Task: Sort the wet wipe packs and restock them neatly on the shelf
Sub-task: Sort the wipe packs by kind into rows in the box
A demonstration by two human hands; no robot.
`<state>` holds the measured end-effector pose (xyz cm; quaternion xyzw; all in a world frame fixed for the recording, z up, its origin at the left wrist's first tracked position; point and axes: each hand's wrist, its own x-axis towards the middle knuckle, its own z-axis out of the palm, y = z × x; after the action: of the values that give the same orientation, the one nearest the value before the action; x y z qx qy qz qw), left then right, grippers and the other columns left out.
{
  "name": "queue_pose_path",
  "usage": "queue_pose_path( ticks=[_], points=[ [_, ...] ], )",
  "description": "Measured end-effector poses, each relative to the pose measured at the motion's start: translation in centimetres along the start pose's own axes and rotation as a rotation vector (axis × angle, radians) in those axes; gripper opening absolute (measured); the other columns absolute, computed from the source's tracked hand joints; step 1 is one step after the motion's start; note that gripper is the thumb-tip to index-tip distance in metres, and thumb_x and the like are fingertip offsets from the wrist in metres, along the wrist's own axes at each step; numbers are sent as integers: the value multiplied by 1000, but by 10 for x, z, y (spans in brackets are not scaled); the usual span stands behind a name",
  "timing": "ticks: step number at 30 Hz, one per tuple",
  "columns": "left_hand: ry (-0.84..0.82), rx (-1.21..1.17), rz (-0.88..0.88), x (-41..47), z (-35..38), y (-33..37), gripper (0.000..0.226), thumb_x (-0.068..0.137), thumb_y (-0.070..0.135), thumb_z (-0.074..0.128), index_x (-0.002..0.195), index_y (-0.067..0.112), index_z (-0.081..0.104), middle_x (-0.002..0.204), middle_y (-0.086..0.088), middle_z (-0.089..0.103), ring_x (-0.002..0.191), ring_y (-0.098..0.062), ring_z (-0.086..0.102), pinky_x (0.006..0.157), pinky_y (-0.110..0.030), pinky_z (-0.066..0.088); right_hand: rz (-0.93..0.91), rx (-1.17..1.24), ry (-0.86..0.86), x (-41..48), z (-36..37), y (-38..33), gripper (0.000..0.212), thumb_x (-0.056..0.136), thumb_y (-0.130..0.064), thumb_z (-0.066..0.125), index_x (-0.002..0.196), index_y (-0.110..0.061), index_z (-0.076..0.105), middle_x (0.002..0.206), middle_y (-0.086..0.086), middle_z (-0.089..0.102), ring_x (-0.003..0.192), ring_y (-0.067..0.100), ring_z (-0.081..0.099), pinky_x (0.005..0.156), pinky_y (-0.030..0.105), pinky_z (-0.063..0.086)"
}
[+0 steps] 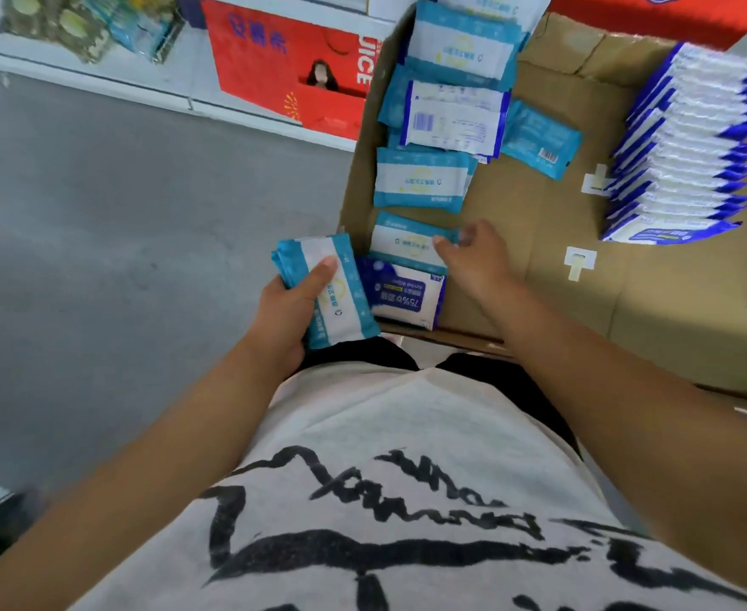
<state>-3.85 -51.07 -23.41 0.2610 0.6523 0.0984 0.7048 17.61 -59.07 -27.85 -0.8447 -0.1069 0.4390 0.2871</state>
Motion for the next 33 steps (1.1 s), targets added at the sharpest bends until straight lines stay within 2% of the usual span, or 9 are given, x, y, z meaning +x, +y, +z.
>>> queue_pose_path(
  ticks=[3, 7, 12, 16, 19, 22, 26, 29, 33],
  points=[
    [37, -24, -13, 1, -9, 0, 27, 95, 28, 73, 118, 15, 68, 102, -6, 80, 93, -26, 78, 75, -43, 64, 237, 191, 13, 26, 6, -2, 42, 89, -22, 77, 116, -1, 52, 112, 6, 63, 87, 16, 60, 58, 23, 47],
    [54, -26, -27, 5, -12, 4, 27, 94, 29, 74, 118, 15, 69, 105, -7, 80, 95, -26, 78, 80, -45, 63, 383, 301, -99, 39, 15, 2, 29, 86, -13, 78, 108, -3, 62, 117, 10, 69, 90, 20, 66, 79, 33, 54],
    [38, -6, -31, 15, -3, 15, 35, 93, 33, 75, 122, 17, 67, 108, -6, 79, 96, -25, 77, 85, -49, 62, 246, 94, -83, 39, 6, 4, 28, 96, -18, 67, 121, -5, 66, 101, 4, 63, 82, 12, 55, 61, 18, 45],
    [21, 50, -9, 20, 5, 24, 30, 93, 38, 75, 117, 23, 68, 105, 0, 79, 91, -20, 78, 80, -45, 64, 310, 150, -157, 40, 1, 7, 27, 94, -32, 70, 112, -13, 64, 95, 3, 62, 71, 12, 51, 62, 26, 45],
    [19, 84, 3, 21, 10, 28, 23, 93, 39, 74, 111, 27, 67, 101, 3, 79, 85, -15, 78, 69, -37, 64, 382, 190, -198, 54, 8, 17, 25, 92, -38, 71, 98, -15, 64, 108, 6, 72, 94, 19, 67, 88, 40, 57],
    [25, 116, 10, 21, 10, 30, 21, 93, 40, 74, 109, 28, 66, 101, 4, 79, 84, -13, 78, 66, -33, 63, 410, 199, -235, 59, 20, 18, 30, 87, -45, 73, 100, -19, 67, 112, 8, 72, 103, 26, 68, 94, 46, 56],
    [28, 123, 4, 20, 9, 28, 30, 92, 42, 73, 116, 26, 66, 106, 1, 79, 90, -17, 78, 74, -39, 64, 348, 264, -219, 38, 28, -4, 15, 94, -29, 70, 97, -16, 64, 105, 9, 69, 90, 24, 68, 85, 44, 59],
    [30, 106, -5, 19, 8, 28, 35, 93, 43, 73, 122, 24, 66, 109, 0, 78, 93, -20, 78, 78, -43, 65, 282, 347, -130, 28, 29, -10, 15, 94, -22, 69, 103, -17, 58, 113, 9, 68, 98, 26, 68, 86, 47, 59],
    [46, 92, -12, 21, 6, 28, 38, 92, 50, 70, 120, 26, 65, 110, 0, 78, 96, -21, 77, 84, -47, 63, -2, 341, 7, 4, 9, -20, 15, 99, -17, 62, 108, -16, 50, 117, 3, 68, 96, 8, 67, 68, 19, 57]
  ],
)
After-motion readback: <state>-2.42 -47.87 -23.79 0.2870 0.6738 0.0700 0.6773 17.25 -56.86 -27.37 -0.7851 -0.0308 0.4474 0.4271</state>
